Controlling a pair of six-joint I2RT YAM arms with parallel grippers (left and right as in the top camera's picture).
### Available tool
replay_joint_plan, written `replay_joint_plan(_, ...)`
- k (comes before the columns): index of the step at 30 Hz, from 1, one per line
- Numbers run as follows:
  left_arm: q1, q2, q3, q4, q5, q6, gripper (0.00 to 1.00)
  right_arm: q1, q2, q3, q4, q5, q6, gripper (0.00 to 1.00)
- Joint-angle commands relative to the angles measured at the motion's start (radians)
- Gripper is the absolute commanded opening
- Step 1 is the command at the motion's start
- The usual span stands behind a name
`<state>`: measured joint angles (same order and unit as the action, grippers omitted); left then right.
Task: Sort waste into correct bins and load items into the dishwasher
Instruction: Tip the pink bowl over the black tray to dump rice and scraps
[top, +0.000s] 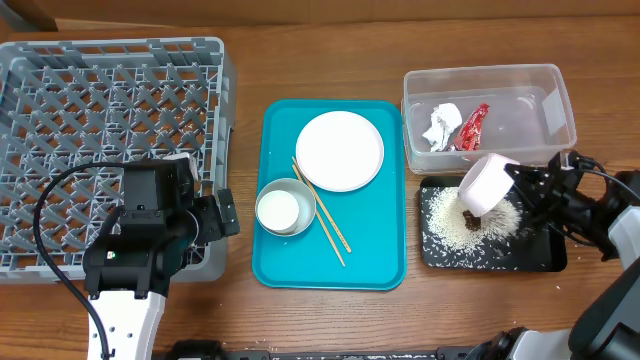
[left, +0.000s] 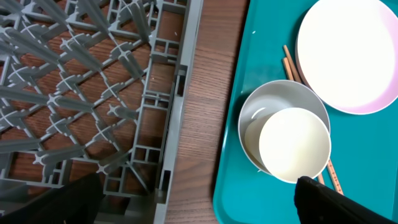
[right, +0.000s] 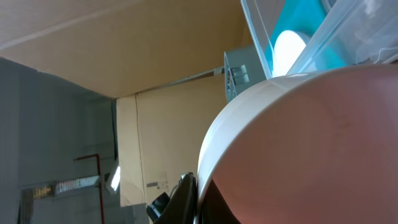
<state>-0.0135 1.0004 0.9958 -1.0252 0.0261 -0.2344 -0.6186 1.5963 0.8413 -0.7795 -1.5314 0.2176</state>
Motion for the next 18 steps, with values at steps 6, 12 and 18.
replay_joint_plan(6, -0.006, 0.001, 0.023, 0.002, 0.011, -0.013, 1.00, -0.001, 0.003, -0.005, 0.000, -0.039, 0.014, 0.04)
replay_joint_plan(12, -0.006, 0.001, 0.023, 0.002, 0.011, -0.013, 1.00, 0.001, 0.003, -0.005, 0.003, -0.037, 0.009, 0.04)
replay_joint_plan(18, -0.006, 0.001, 0.023, 0.004, 0.011, -0.013, 1.00, 0.042, 0.003, -0.005, -0.005, 0.153, -0.010, 0.04)
